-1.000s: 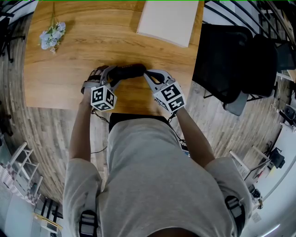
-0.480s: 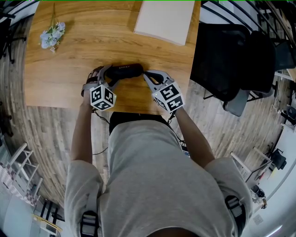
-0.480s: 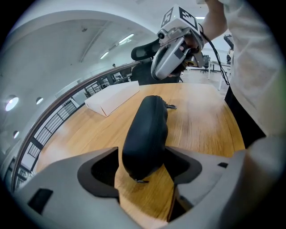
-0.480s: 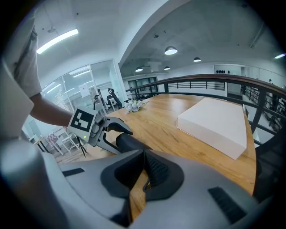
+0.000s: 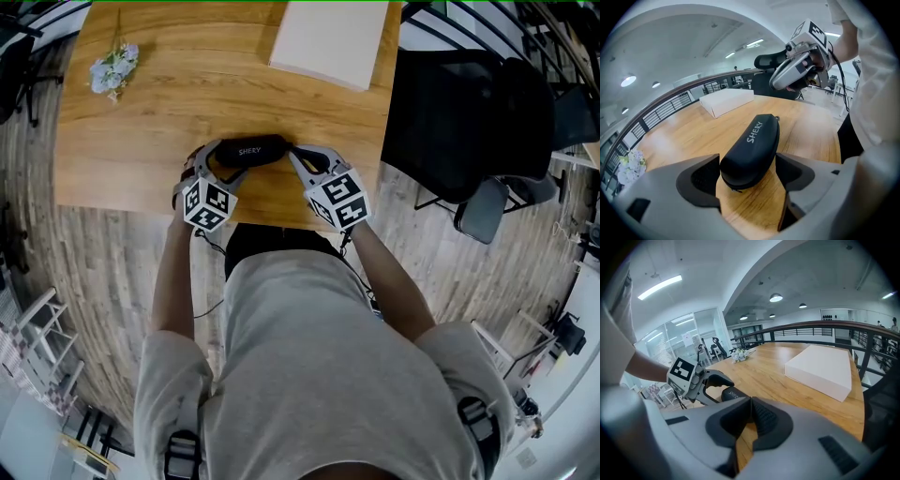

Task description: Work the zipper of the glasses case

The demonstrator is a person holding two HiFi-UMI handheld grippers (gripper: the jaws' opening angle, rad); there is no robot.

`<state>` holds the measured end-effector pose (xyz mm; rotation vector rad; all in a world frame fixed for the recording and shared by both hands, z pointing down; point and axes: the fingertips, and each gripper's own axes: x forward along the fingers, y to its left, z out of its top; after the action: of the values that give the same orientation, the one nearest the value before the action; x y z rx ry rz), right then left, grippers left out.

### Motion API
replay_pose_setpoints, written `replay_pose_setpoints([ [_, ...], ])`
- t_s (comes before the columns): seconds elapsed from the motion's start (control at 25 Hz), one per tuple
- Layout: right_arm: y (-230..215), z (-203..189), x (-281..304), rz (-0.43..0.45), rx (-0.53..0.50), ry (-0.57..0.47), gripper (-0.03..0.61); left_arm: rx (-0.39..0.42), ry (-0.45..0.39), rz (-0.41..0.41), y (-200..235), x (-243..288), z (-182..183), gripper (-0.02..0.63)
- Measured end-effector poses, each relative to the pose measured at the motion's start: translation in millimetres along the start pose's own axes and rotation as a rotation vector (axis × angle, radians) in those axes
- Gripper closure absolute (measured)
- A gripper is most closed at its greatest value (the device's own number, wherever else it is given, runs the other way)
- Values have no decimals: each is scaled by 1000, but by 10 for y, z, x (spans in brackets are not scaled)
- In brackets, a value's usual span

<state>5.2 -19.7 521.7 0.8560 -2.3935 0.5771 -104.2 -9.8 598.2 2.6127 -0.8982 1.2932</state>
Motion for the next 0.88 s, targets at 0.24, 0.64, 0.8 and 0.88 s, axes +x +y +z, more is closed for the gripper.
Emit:
replay_pose_setpoints([
  [0.24,66,22,-170,-13,-15,-43,548,-119,-26,77,-123,-230,105,262],
  [0.64,220,121,-726,-75,-91,-190,548,-513,-224,292,-542,-779,644,264],
  [0.8,377,153,-985,-81,-102,-239,548,-698,-317,403,-726,-1080,813,379],
  [0.88,461,174,-1090,-76,-114,-266,548,-715,-343,477,-795,-1249,903,486],
])
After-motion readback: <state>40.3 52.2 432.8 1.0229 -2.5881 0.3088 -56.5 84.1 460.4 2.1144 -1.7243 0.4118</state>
